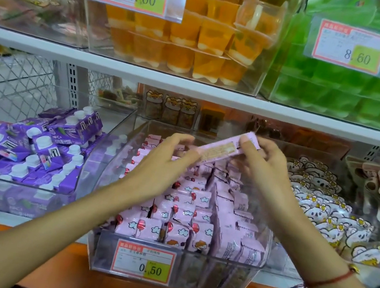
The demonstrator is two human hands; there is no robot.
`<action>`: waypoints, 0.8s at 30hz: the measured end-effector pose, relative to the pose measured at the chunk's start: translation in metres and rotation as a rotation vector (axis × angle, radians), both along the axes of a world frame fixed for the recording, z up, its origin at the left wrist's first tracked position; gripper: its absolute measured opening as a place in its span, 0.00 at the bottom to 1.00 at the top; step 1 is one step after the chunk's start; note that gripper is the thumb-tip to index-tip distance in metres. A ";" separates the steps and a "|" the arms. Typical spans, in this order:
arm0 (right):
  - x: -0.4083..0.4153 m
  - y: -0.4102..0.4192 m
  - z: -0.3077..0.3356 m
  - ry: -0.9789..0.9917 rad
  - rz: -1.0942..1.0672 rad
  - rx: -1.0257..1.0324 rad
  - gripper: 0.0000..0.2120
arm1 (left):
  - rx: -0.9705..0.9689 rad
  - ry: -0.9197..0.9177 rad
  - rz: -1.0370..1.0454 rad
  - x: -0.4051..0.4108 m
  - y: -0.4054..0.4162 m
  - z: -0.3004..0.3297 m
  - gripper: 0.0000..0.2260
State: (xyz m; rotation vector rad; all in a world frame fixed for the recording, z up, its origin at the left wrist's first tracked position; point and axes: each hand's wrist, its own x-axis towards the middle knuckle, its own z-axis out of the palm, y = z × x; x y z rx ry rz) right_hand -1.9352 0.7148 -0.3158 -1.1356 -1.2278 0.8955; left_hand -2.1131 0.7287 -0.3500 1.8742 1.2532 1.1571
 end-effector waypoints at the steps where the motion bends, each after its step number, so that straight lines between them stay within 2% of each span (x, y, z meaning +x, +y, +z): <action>1: -0.002 -0.001 0.000 0.059 0.039 -0.025 0.09 | -0.017 -0.055 -0.041 0.001 -0.003 0.002 0.21; 2: -0.003 -0.002 -0.001 0.111 0.073 -0.045 0.11 | -0.013 -0.082 -0.084 0.002 -0.007 0.003 0.21; 5: -0.005 -0.005 -0.002 0.174 0.135 -0.082 0.13 | 0.036 -0.126 -0.192 0.001 -0.012 0.005 0.15; 8: -0.007 -0.004 -0.003 0.068 0.095 -0.089 0.16 | -0.018 -0.173 -0.149 0.000 -0.014 0.007 0.08; 11: -0.001 -0.007 -0.004 -0.418 0.050 0.135 0.25 | -0.298 -0.358 -0.069 0.000 -0.016 0.013 0.10; 13: 0.000 -0.013 -0.006 -0.758 0.125 0.317 0.30 | -0.407 -0.369 -0.004 -0.003 -0.015 0.017 0.15; 15: -0.003 -0.015 -0.009 -0.964 0.129 0.442 0.28 | -0.444 -0.320 -0.020 -0.007 -0.015 0.018 0.20; 16: -0.004 -0.015 -0.010 -1.001 0.107 0.473 0.25 | -0.451 -0.303 -0.041 -0.008 -0.014 0.019 0.22; 18: -0.006 -0.015 -0.010 -0.939 0.115 0.453 0.19 | -0.446 -0.298 -0.069 -0.007 -0.016 0.021 0.29; 21: -0.005 -0.013 -0.008 -0.692 0.168 0.286 0.13 | -0.424 -0.333 -0.067 -0.006 -0.013 0.023 0.40; 22: -0.003 -0.011 -0.007 -0.583 0.176 0.214 0.13 | -0.403 -0.356 -0.051 -0.005 -0.012 0.023 0.40; 24: 0.001 -0.006 -0.007 -0.368 0.191 0.060 0.14 | -0.291 -0.363 -0.011 -0.003 -0.006 0.022 0.32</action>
